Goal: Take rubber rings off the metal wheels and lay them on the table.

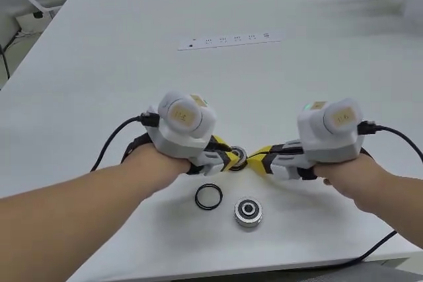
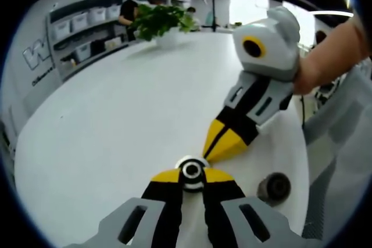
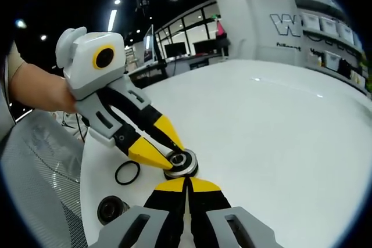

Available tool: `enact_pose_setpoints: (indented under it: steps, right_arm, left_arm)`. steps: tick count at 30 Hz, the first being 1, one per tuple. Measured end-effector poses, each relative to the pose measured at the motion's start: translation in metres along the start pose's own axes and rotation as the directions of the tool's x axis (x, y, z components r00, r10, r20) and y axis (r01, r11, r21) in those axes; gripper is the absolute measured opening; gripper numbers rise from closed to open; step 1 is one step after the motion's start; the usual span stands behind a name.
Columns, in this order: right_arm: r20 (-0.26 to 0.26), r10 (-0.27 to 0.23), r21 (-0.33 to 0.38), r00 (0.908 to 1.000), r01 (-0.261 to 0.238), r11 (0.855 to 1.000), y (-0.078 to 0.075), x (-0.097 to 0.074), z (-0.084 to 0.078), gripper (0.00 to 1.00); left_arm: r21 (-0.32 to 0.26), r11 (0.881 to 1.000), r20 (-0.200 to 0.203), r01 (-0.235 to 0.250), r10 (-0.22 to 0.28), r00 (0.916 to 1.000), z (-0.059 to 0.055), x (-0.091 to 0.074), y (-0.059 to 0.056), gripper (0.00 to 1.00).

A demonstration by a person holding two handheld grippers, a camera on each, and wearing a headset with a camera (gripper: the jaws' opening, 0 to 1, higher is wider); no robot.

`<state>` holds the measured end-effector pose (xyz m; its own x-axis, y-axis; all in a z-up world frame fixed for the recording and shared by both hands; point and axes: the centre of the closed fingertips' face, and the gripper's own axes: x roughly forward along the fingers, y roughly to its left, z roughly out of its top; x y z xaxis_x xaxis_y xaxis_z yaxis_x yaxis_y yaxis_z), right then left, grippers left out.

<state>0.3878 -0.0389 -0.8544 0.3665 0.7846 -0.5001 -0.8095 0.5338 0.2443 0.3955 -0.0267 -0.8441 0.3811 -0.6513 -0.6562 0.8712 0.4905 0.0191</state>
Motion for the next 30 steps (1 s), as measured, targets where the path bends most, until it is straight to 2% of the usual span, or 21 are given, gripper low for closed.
enact_pose_setpoints:
  steps: [6, 10, 22, 30]
  right_arm:
    - [0.031, -0.004, 0.107, 0.9995, 0.001, 0.994, 0.0, -0.003, 0.002, 0.0]
    - [0.052, -0.002, 0.149, 0.9986, -0.006, 0.989, -0.002, -0.005, 0.006, 0.0]
    - [0.066, 0.003, 0.219, 0.9978, -0.018, 0.975, -0.004, -0.005, 0.01, 0.0]
    - [0.042, -0.013, 0.243, 0.999, 0.003, 0.97, -0.003, -0.004, 0.009, 0.0]
  left_arm:
    - [-0.003, 1.0, -0.003, 0.001, -0.001, 1.0, 0.0, 0.0, -0.001, 0.13]
    - [-0.002, 1.0, -0.005, 0.001, -0.001, 1.0, -0.001, 0.0, -0.002, 0.13]
    - [-0.003, 1.0, -0.009, -0.013, 0.013, 0.9999, -0.001, 0.0, -0.003, 0.13]
    - [0.001, 1.0, -0.009, -0.02, 0.02, 0.9998, 0.0, 0.0, -0.003, 0.13]
